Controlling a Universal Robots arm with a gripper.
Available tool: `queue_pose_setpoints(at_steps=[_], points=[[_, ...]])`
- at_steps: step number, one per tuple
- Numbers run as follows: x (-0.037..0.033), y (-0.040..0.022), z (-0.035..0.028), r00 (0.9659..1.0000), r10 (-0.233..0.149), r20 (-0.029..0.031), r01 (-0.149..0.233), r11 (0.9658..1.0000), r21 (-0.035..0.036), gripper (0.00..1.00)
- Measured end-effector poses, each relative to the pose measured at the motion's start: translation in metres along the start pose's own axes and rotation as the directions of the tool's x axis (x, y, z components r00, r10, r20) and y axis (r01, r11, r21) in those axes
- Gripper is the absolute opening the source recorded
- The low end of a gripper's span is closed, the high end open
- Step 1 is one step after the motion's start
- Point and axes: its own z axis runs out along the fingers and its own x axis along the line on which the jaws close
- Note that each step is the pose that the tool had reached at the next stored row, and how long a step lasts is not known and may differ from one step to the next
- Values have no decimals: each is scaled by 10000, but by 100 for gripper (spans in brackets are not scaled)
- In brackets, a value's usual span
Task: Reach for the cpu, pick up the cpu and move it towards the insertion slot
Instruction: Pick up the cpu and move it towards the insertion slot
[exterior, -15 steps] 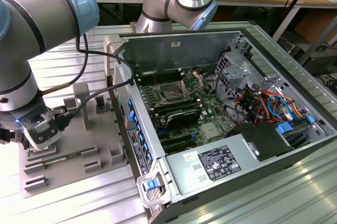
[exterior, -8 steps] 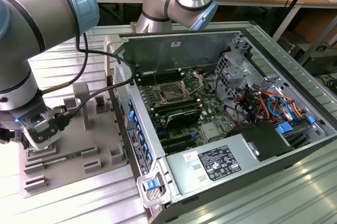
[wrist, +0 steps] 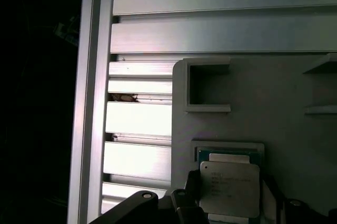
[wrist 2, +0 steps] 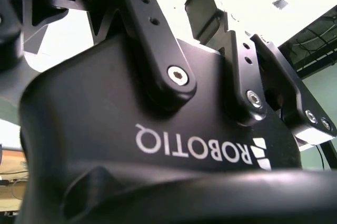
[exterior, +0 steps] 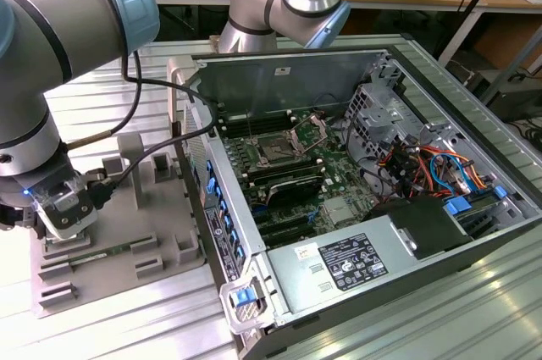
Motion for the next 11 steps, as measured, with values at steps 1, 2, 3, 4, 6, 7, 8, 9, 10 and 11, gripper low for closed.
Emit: queue_pose_setpoints(at_steps=[1, 2, 3, 4, 6, 7, 8, 9, 10, 11], points=[[0, 0, -3, 10000, 0, 0, 0, 10000, 0, 55], [0, 0, -5, 10000, 0, 0, 0, 10000, 0, 55], [0, 0, -8, 10000, 0, 0, 0, 10000, 0, 55], [0, 1, -9, 10000, 0, 1, 0, 10000, 0, 55], [0, 1, -13, 10000, 0, 1, 0, 10000, 0, 55], [0, 1, -15, 10000, 0, 0, 0, 10000, 0, 55], [0, 1, -17, 10000, 0, 0, 0, 10000, 0, 55], [0, 2, -28, 10000, 0, 1, 0, 10000, 0, 55], [0, 2, -32, 10000, 0, 0, 0, 10000, 0, 55], [0, 2, -33, 10000, 0, 0, 0, 10000, 0, 55]])
